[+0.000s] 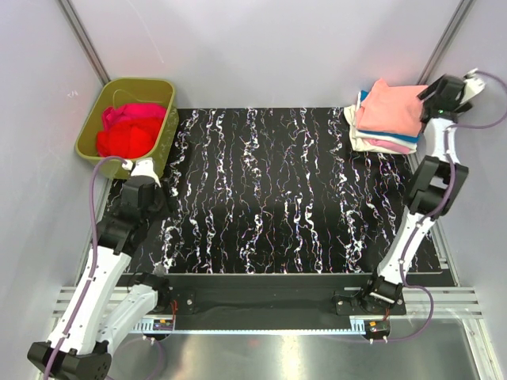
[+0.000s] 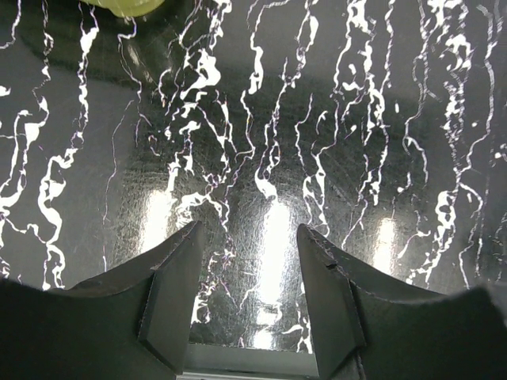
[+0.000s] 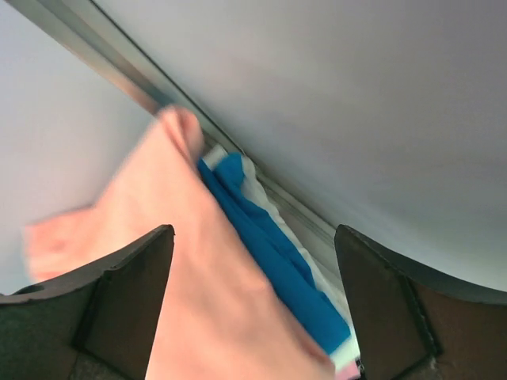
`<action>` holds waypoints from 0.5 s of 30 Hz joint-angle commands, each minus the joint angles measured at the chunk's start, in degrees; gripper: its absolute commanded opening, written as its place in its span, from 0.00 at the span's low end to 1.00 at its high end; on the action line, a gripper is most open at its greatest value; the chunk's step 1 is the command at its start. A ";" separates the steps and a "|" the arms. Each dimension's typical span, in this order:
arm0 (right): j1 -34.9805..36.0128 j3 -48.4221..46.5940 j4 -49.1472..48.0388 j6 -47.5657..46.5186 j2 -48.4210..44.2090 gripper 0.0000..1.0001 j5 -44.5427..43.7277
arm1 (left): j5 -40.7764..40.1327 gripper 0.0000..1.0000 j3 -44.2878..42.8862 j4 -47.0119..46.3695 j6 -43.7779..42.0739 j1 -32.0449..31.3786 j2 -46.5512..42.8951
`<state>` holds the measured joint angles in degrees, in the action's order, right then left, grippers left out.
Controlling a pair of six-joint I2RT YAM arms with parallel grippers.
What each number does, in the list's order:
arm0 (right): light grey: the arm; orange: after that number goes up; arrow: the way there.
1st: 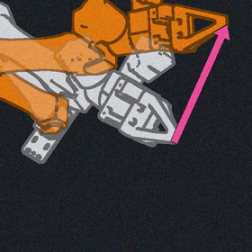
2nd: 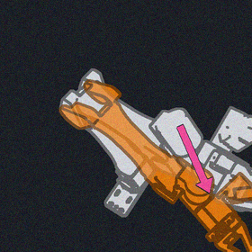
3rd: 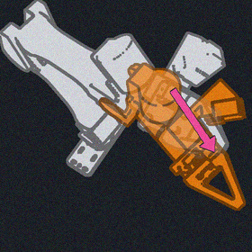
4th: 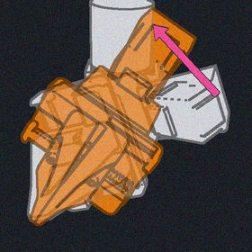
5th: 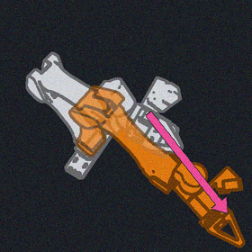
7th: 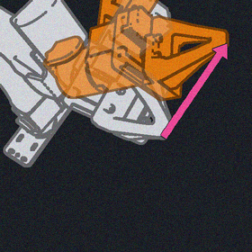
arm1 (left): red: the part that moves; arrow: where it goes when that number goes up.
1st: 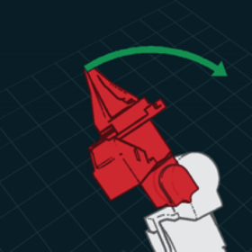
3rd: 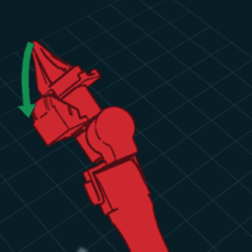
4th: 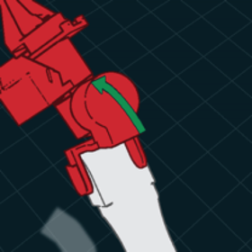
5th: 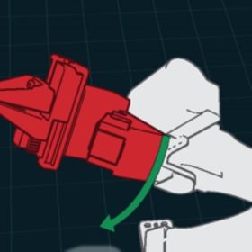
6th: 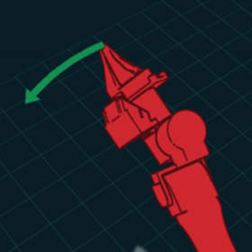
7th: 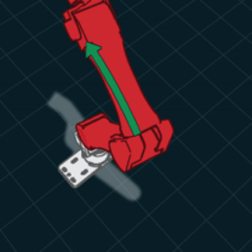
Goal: Fold and stack the t-shirts
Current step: Neatly place the folded tshirt to the corner, then reset both grippers
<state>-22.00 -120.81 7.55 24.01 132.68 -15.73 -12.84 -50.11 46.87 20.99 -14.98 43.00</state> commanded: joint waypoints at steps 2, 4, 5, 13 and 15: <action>-2.17 2.33 -4.92 4.72 -22.69 0.93 -4.06 | -1.31 0.56 -0.26 -2.05 0.28 0.31 -3.01; -1.82 4.61 -4.48 6.83 -26.75 0.98 0.31 | -1.31 0.56 -0.34 -2.13 0.19 0.31 -3.89; -1.73 5.14 -3.34 7.80 -30.43 0.99 2.61 | -1.40 0.56 -0.34 -2.14 0.28 0.31 -4.15; 19.67 22.23 4.13 5.71 -45.04 1.00 13.97 | -0.43 0.66 -0.25 -2.66 -0.08 0.39 -5.65; 31.89 28.41 4.75 3.77 -47.95 1.00 12.83 | -0.17 0.69 -0.25 -2.66 -0.16 0.39 -5.47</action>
<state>-1.13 -101.41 4.93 30.70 82.85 -5.91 -12.84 -50.11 46.68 21.02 -14.87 37.58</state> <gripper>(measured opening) 0.994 0.681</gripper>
